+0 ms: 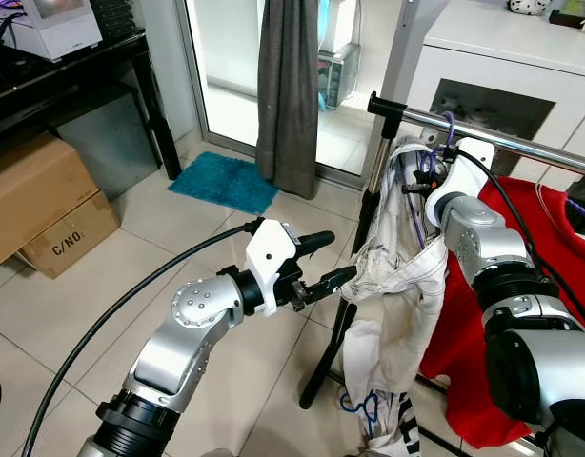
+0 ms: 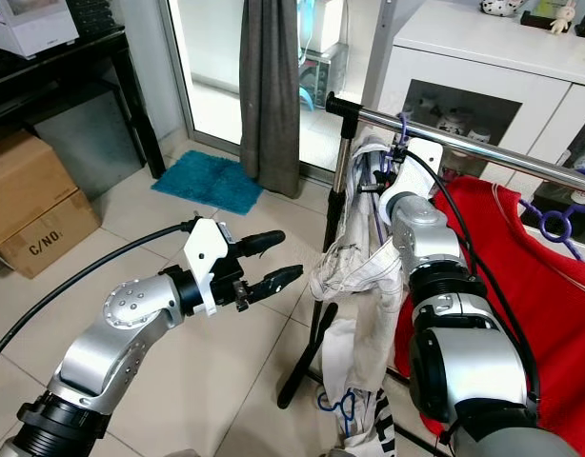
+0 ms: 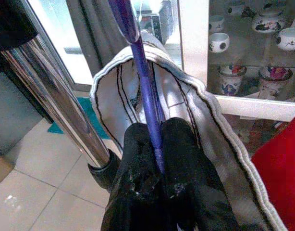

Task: Hang hanger

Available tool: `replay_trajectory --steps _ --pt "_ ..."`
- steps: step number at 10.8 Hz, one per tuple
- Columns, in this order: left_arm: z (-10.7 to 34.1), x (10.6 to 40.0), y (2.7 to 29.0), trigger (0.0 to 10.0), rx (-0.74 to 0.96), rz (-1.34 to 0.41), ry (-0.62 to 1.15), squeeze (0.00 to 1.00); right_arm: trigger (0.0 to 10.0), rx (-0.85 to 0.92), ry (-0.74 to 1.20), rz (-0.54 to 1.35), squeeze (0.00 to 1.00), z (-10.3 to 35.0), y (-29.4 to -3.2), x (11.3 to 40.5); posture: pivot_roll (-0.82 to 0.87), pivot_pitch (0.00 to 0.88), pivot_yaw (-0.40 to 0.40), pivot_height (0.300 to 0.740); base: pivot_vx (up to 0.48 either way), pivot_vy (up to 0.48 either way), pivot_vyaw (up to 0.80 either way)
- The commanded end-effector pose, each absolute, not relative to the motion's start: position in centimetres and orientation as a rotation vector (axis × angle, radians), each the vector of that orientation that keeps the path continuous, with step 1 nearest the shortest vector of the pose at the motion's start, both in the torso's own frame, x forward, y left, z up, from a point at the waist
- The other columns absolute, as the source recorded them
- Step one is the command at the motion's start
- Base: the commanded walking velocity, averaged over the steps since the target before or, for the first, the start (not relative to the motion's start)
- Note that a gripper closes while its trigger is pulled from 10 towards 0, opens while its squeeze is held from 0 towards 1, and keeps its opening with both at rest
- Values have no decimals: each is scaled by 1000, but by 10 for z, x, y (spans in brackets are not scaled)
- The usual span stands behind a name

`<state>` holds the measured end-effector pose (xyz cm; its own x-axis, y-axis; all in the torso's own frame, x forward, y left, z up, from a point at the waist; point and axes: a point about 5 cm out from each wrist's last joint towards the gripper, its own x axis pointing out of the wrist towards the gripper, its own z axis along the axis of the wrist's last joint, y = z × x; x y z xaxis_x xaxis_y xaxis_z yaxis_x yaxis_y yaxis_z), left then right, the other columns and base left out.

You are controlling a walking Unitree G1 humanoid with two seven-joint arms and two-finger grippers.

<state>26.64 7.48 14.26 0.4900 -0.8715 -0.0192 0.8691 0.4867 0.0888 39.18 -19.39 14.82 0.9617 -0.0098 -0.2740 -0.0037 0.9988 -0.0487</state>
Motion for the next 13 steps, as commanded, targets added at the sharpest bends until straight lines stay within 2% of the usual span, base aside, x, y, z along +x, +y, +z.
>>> replay_trajectory --steps 1,3,5,6,9,11,13 --pt "144 267 77 10000 103 -1043 -32 0 0 -46 250 13 0 156 -190 396 40 0 -9 740 0 0 0" --pt "143 266 78 10000 102 -1030 -31 0 0 -50 245 11 0 157 -189 396 42 0 -7 740 0 0 0" --pt "139 276 87 10000 123 -883 11 0 0 -51 196 -3 0 169 -195 394 43 0 -5 740 0 0 0" --pt "139 280 92 10000 117 -797 14 0 0 -53 149 -28 0 180 -206 383 35 0 -4 740 0 0 0" --pt "130 273 91 10000 62 -736 52 0 0 -120 133 -47 0 177 -212 340 22 0 17 740 0 0 0" --pt "133 276 93 10000 128 -730 -4 0 0 -122 230 21 0 163 -197 310 6 0 23 740 0 0 0" --pt "126 276 93 10000 81 -678 42 0 0 -90 346 49 0 128 -184 276 1 0 32 740 0 0 0"
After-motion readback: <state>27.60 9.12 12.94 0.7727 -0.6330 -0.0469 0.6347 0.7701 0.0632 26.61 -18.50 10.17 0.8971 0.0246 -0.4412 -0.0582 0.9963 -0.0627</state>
